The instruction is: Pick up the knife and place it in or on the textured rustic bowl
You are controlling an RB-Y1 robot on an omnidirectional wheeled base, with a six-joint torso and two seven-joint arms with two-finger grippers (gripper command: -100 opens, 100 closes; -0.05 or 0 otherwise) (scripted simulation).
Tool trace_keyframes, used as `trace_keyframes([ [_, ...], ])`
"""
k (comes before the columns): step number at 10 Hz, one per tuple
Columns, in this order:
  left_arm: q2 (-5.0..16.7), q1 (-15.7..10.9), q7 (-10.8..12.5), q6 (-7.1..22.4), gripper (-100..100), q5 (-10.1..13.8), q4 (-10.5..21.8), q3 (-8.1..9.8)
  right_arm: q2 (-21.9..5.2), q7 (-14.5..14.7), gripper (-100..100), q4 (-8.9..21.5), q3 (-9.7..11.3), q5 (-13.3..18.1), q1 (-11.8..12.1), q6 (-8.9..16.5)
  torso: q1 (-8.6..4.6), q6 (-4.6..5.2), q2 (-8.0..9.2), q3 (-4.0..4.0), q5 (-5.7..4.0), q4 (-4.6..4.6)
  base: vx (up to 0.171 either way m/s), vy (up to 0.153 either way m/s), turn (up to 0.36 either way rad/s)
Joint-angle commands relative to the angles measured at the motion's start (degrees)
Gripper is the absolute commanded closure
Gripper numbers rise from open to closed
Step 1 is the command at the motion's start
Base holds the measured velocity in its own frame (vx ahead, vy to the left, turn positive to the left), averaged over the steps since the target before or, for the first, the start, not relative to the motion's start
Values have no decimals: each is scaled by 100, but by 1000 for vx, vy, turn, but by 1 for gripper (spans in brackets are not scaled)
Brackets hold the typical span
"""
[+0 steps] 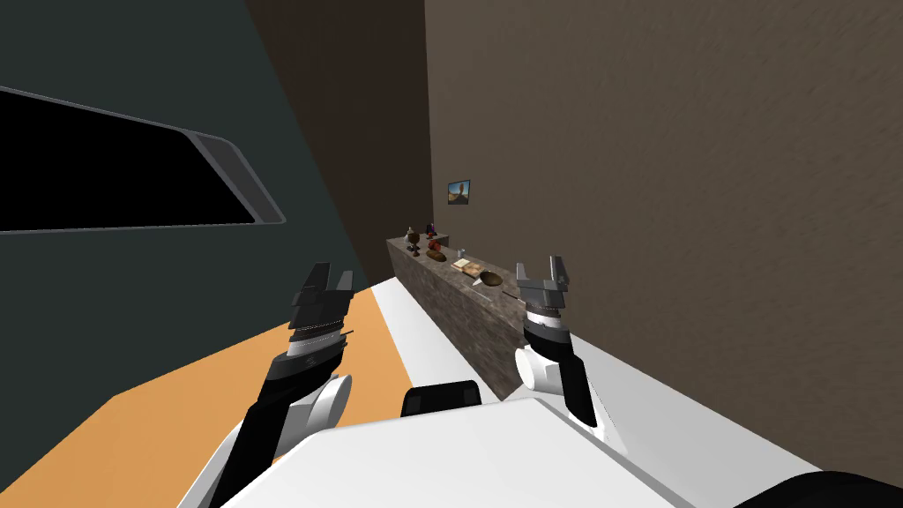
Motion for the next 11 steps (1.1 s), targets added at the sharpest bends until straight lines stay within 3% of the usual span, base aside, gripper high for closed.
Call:
trace_keyframes([
  [1,0,0,0,0,0,0,0,0,-207,8,-100,84,21,28,-15,-27,0,0,0,0,0,0,0,9,-4],
  [11,0,0,0,0,0,0,0,0,-1877,117,-100,1289,238,414,-210,-462,11,0,-1,-1,3,0,1,32,-12],
])
